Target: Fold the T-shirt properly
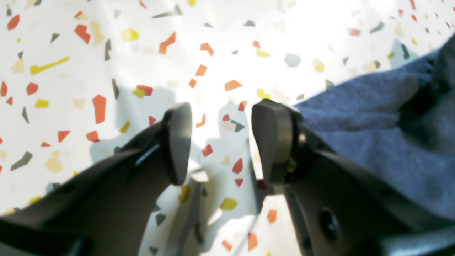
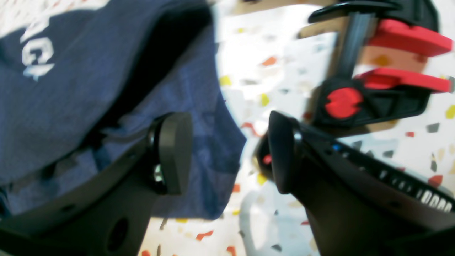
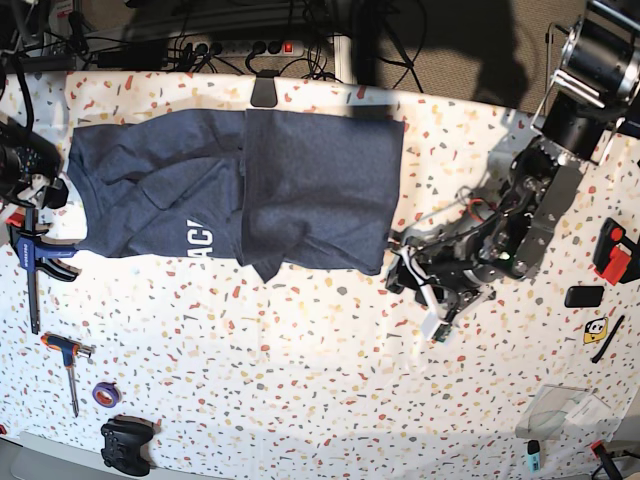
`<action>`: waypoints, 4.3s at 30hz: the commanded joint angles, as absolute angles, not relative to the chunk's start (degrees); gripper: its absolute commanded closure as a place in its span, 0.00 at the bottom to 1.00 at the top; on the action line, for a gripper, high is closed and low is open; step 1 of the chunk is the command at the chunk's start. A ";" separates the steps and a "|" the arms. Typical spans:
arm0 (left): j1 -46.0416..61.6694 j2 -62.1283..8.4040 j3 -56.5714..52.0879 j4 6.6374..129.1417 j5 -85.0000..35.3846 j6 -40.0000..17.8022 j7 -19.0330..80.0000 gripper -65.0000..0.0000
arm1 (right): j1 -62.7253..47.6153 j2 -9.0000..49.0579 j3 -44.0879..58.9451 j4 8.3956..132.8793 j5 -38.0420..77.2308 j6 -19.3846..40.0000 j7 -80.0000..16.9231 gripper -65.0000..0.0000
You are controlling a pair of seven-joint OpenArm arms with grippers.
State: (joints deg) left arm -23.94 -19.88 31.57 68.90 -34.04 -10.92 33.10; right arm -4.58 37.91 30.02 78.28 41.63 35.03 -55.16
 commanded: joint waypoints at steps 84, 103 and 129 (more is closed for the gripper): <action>-5.72 -24.29 24.36 69.84 -30.02 -16.36 29.50 0.54 | 3.77 -7.86 -12.45 103.57 32.88 40.00 -55.02 1.00; -5.74 -24.32 24.36 69.84 -30.00 -16.38 29.89 0.54 | 7.57 -9.00 -16.95 92.88 37.74 40.00 -46.02 0.60; 1.98 -27.49 14.68 97.78 -34.59 -16.29 35.40 0.66 | 17.23 6.44 -9.91 92.82 24.60 40.00 -52.93 1.00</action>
State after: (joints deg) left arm 2.79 -26.81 15.14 96.79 -34.11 -16.34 36.62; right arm 15.86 6.92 -9.78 91.90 23.62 39.55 -54.46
